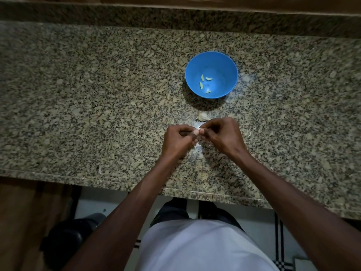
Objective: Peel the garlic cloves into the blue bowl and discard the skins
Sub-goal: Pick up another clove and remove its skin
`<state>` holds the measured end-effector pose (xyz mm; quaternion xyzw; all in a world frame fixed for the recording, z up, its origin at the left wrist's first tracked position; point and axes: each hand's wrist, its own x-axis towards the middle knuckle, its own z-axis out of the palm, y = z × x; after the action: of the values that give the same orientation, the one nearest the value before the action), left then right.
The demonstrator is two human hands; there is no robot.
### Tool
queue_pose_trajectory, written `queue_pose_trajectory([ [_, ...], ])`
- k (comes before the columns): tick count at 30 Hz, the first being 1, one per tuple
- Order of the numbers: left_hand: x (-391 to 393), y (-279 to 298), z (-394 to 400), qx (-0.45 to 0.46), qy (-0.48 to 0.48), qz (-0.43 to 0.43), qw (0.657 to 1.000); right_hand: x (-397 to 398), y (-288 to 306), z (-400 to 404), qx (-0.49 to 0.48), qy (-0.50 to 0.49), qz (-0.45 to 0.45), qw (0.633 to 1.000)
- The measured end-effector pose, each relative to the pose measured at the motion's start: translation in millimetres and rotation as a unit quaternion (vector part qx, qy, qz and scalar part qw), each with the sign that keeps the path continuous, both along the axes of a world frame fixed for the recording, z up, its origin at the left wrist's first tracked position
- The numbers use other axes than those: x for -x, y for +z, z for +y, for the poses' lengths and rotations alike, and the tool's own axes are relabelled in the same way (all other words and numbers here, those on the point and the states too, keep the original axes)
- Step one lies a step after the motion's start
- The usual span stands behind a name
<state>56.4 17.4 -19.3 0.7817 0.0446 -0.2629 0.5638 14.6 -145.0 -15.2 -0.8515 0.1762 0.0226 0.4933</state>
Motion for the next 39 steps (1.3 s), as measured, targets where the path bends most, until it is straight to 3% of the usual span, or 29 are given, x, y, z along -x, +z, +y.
queue_pose_trajectory([
  [3,-0.1,-1.2,-1.8,0.057,0.05,0.056,0.996,0.3,-4.5,-0.2,-0.1,-0.044,0.025,0.994],
  [7,6.1,-1.3,-7.4,0.104,0.075,0.057,0.99,4.7,-4.1,3.2,-0.28,-0.097,0.022,0.955],
  [13,11.2,-4.0,-11.2,0.135,0.096,0.117,0.979,10.3,-7.7,2.7,-0.245,-0.095,-0.003,0.965],
  [17,11.9,-2.1,-5.6,0.093,0.044,0.052,0.993,16.0,-4.9,0.9,-0.303,-0.085,0.002,0.949],
  [22,8.3,-5.0,-0.6,-0.009,-0.046,-0.068,0.997,17.0,-1.8,-11.0,-0.387,-0.074,0.072,0.916],
  [32,14.8,-10.0,-1.8,-0.002,-0.045,-0.058,0.997,17.4,-4.9,-12.6,-0.352,-0.059,0.077,0.931],
  [39,12.9,-3.7,-0.1,0.007,-0.054,-0.051,0.997,12.9,-3.8,-9.3,-0.406,-0.086,0.116,0.902],
])
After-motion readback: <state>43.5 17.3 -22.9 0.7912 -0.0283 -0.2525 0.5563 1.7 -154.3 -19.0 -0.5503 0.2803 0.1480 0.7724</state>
